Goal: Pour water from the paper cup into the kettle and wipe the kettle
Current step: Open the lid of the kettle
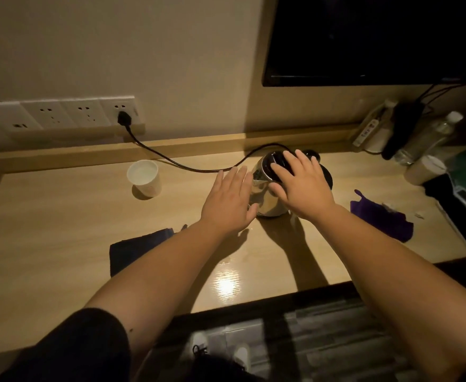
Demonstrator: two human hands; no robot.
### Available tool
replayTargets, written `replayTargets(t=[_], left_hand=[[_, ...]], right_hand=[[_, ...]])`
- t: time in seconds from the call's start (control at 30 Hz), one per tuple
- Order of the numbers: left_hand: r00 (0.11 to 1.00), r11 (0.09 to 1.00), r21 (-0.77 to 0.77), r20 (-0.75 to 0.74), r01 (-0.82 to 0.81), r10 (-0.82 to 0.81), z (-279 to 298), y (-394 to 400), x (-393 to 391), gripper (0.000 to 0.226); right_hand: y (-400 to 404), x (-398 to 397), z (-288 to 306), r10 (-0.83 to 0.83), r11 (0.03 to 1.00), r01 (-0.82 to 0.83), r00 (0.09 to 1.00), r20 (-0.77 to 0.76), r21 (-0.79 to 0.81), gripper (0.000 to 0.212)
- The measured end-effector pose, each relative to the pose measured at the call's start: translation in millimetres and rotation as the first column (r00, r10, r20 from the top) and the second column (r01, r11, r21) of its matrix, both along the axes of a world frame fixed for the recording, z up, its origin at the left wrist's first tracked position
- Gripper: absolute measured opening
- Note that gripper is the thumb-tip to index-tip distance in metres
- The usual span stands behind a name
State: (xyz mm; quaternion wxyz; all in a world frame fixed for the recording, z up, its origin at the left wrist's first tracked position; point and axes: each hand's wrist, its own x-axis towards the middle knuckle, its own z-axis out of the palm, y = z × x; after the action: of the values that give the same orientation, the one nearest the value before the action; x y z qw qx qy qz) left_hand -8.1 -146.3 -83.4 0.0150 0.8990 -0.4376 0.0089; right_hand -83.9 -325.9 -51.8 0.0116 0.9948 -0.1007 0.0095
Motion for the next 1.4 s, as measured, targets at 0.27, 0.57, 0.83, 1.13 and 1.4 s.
replayTargets(t=[0.27, 0.57, 0.83, 1.13, 1.4], left_hand=[[1.000, 1.000, 0.006, -0.002, 0.031, -0.031, -6, -24, 3, 0.068], [1.000, 0.999, 0.043, 0.004, 0.013, -0.013, -22, -29, 5, 0.072], [1.000, 0.999, 0.039, 0.011, -0.007, 0.007, -19, -33, 5, 0.071], [1.000, 0.999, 0.050, 0.017, -0.013, 0.012, -19, -34, 5, 0.072], [1.000, 0.999, 0.035, -0.010, -0.004, 0.004, -19, -34, 6, 0.072]], right_hand=[[-15, 6, 0, -0.012, 1.000, 0.013, 0.999, -0.044, 0.015, 0.050], [-20, 8, -6, -0.020, 0.996, 0.017, 0.999, 0.036, 0.088, 0.042], [-24, 9, 6, -0.164, 0.943, 0.116, 0.977, 0.132, 0.312, 0.046], [-31, 7, 9, -0.232, 0.856, 0.136, 0.963, 0.135, 0.499, 0.057], [-45, 1, 13, -0.400, 0.630, 0.087, 0.888, 0.226, 0.771, 0.035]])
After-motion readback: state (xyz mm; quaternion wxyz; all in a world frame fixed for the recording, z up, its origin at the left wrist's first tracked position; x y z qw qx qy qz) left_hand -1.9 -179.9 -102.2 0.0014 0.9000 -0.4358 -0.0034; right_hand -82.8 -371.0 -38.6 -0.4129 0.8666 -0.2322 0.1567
